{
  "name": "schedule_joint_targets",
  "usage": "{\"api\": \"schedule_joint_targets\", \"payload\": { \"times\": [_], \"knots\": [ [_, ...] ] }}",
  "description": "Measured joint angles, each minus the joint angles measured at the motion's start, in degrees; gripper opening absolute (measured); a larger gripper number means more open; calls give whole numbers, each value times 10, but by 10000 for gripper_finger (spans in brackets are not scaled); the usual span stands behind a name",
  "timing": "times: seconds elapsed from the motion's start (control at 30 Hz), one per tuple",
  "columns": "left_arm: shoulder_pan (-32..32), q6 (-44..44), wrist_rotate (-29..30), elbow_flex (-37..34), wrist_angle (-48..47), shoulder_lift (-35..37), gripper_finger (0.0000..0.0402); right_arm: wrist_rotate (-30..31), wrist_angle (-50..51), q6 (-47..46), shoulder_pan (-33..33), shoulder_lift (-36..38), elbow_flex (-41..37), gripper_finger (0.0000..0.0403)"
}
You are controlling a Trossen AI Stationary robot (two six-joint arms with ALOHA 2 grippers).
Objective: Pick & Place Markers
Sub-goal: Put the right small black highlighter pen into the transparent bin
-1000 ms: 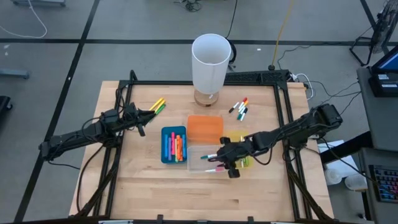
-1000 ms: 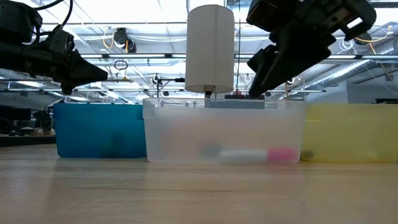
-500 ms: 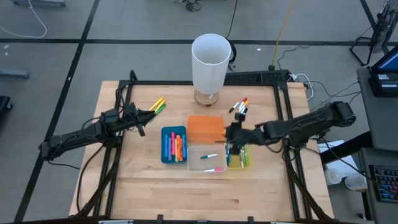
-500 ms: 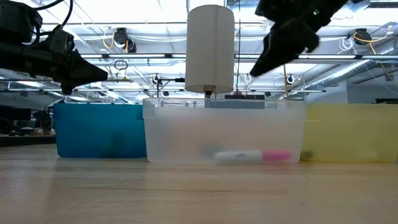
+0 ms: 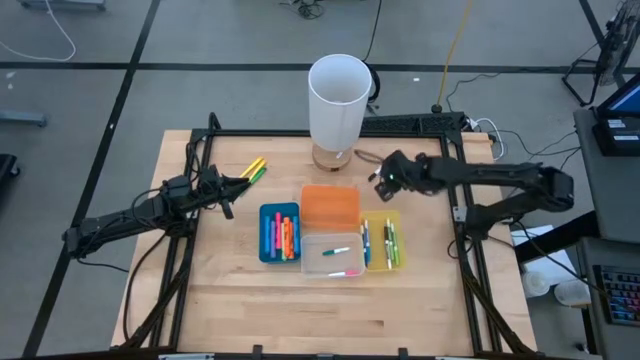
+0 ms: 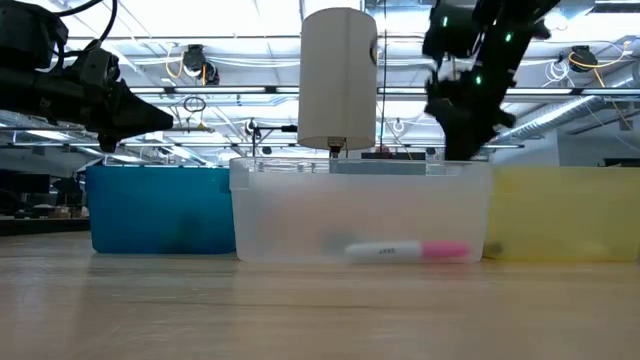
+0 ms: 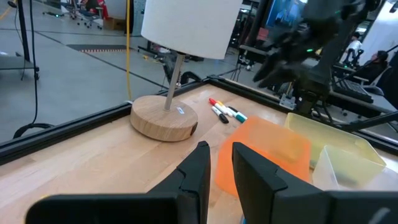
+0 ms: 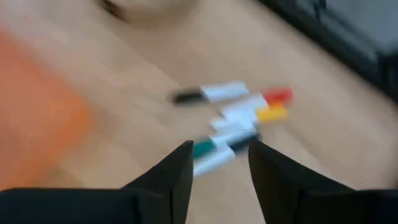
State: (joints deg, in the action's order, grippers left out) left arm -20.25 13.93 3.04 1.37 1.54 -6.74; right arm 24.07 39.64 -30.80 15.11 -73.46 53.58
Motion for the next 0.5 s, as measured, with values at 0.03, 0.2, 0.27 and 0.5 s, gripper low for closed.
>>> {"api": "schedule_joint_targets", "payload": {
  "times": [0.03, 0.2, 0.27, 0.5],
  "knots": [
    [0, 0, 0, 0, 0, 0, 72, -12, 13, -13, 21, -7, 0, 148],
    [0, 0, 0, 0, 0, 0, 72, -47, 0, -28, 81, -53, 0, 166],
    [0, 0, 0, 0, 0, 0, 72, -71, -13, -26, 89, -71, 0, 168],
    [0, 0, 0, 0, 0, 0, 72, -107, -7, -31, 92, -122, 0, 160]
  ]
}}
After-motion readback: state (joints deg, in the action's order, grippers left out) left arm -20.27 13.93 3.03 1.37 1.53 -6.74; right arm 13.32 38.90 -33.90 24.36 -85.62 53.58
